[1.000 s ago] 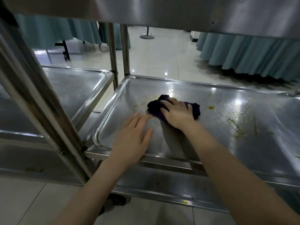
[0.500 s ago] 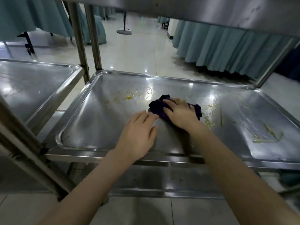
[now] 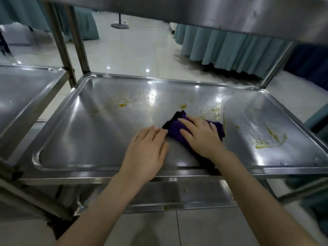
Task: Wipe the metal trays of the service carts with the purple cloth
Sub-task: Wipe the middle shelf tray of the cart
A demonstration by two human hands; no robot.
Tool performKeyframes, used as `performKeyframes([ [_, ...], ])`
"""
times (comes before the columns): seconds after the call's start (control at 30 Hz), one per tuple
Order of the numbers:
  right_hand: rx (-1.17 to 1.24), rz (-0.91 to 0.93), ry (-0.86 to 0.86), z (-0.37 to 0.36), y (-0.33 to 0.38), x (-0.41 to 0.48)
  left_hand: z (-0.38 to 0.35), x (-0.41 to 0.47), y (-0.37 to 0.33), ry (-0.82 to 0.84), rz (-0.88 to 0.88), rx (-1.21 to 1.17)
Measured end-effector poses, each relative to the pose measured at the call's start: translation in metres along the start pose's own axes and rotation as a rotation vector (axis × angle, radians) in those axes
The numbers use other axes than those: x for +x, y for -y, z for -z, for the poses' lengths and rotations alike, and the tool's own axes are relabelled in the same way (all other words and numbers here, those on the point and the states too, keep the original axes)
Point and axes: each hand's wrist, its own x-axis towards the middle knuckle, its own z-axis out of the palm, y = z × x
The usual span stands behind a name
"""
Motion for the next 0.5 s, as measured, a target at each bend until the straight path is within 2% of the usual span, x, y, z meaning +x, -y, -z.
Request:
performKeyframes([
  [0.1, 0.029, -0.129, 0.054, 0.002, -0.01, 0.053, 0.001, -0.001, 0.003, 0.044, 0.013, -0.018],
  [0.17, 0.031, -0.124, 0.041, -0.001, -0.01, 0.057, 0.0, -0.001, 0.006, 0.065, -0.013, -0.017],
  [0.33, 0.046, 0.062, -0.009, 0.003, -0.014, -0.061, 0.001, -0.001, 0.007, 0.113, -0.053, -0.004],
  [0.4, 0.087, 0.057, 0.009, 0.008, -0.021, -0.105, 0.003, -0.002, 0.004, 0.118, -0.052, 0.007],
  [0.5, 0.063, 0.08, 0.077, 0.014, -0.038, -0.095, 0.002, -0.001, 0.0, 0.123, -0.048, 0.041],
])
